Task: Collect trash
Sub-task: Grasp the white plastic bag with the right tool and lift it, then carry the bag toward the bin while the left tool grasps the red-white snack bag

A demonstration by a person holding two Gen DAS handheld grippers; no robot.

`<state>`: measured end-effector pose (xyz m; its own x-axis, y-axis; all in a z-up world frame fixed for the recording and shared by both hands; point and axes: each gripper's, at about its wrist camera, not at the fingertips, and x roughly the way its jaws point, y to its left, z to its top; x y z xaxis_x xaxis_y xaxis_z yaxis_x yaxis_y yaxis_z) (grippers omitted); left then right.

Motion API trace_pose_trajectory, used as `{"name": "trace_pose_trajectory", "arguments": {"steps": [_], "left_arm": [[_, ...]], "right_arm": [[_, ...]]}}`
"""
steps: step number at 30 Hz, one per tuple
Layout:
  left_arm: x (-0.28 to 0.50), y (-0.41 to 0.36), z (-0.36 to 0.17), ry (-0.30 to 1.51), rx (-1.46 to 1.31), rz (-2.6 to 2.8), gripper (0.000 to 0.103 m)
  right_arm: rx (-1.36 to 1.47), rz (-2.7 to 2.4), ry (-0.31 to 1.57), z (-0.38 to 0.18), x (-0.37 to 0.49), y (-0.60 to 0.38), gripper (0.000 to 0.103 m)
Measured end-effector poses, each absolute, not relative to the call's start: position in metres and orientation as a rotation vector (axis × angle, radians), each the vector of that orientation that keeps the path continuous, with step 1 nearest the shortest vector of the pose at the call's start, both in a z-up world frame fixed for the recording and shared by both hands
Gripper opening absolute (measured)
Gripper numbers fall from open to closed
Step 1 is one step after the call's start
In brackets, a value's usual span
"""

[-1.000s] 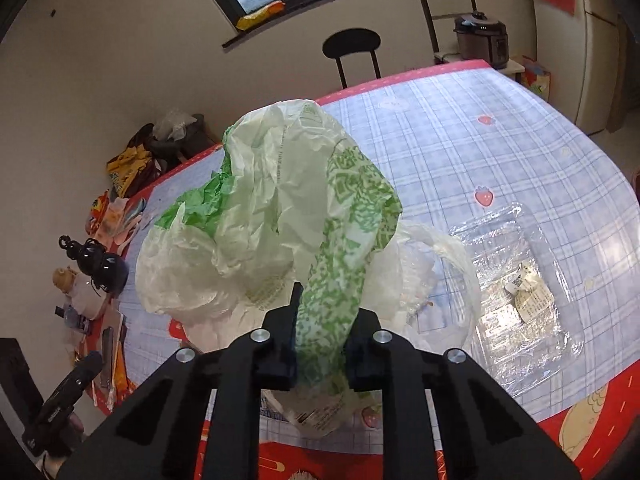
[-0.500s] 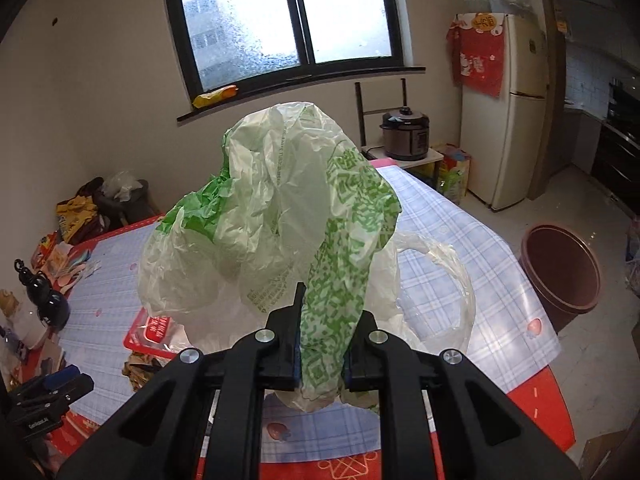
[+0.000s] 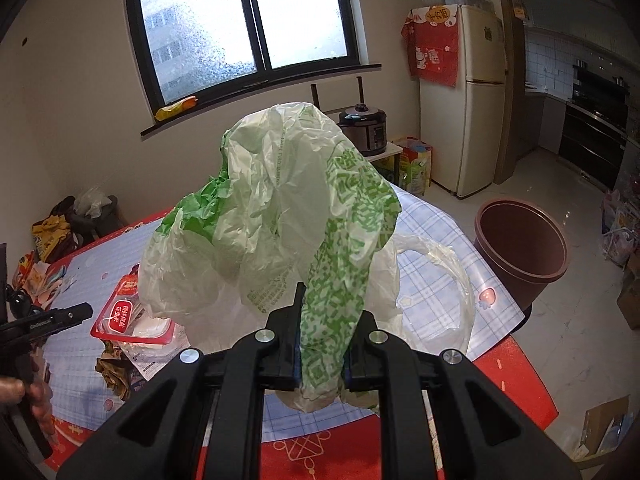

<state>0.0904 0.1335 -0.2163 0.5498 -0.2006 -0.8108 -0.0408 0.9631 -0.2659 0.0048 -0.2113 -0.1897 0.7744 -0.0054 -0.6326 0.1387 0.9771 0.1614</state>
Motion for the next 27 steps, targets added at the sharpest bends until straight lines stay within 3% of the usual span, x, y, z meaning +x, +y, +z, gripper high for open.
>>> {"name": "trace_pose_trajectory", "arguments": {"steps": [7,11,15,27], "left_arm": [[0.125,0.11,-0.254,1.089,-0.16,-0.055,0.05],[0.13,0.111,-0.269,1.12,-0.171,-0.041,0.036],[0.121,0.119,-0.255,1.065,-0.212,-0.055,0.03],[0.044,0.173,-0.187,0.833,-0.346,0.043,0.029]], "right_arm": [[0.217,-0.123,0.669,-0.189,-0.001,-0.225,0.015],[0.209,-0.122,0.667,-0.189,0.0,-0.225,0.015],[0.194,-0.12,0.658,-0.187,0.0,-0.224,0.015],[0.141,-0.042,0.646,-0.18,0.014,-0.206,0.015]]}}
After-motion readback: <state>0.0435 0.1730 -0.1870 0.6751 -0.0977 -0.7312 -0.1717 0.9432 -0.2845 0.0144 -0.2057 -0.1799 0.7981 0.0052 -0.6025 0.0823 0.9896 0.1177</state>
